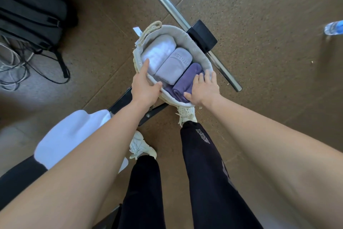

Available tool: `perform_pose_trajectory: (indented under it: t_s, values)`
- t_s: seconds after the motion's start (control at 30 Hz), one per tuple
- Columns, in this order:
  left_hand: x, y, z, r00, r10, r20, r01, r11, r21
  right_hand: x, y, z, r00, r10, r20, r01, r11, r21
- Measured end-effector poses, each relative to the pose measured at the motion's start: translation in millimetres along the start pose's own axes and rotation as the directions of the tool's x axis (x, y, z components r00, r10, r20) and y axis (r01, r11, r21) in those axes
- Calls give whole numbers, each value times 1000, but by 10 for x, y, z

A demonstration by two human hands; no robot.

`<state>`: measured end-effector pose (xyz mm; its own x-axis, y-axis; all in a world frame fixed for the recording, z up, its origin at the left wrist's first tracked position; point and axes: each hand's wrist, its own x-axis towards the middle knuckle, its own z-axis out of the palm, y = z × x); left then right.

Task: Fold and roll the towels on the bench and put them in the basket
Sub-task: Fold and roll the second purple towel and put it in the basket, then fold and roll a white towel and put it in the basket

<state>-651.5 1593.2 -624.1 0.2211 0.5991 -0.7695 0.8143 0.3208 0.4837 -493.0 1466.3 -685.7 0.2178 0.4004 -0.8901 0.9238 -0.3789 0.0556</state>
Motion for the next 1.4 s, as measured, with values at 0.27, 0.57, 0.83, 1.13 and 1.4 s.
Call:
perform_pose_trajectory:
  t_s: [0.27, 0.57, 0.83, 1.13, 1.4]
  values:
    - [-2, 38, -34, 999, -27, 18, 27, 1000, 3, -65, 125, -134, 1000, -2, -2, 2, 994, 111]
    - [-579, 197, -570, 980, -20, 196, 32, 998, -58, -855, 49, -187, 873, 67, -484, 254, 785, 566]
    - [-1467, -423, -1658, 939, 306, -158, -277, 943, 182, -1504, -1195, -343, 852, -147, -503, 510, 456, 729]
    - [-1935, -1451, -2045, 945, 60, -322, -83, 995, -56, -1635, -2030, -381, 927, -368, -68, 210, 360, 909]
    - [-2054, -1682, -1906, 963, -32, -266, -35, 969, -243, -1875, -1983, -455, 965, -164, -203, 237, 217, 947]
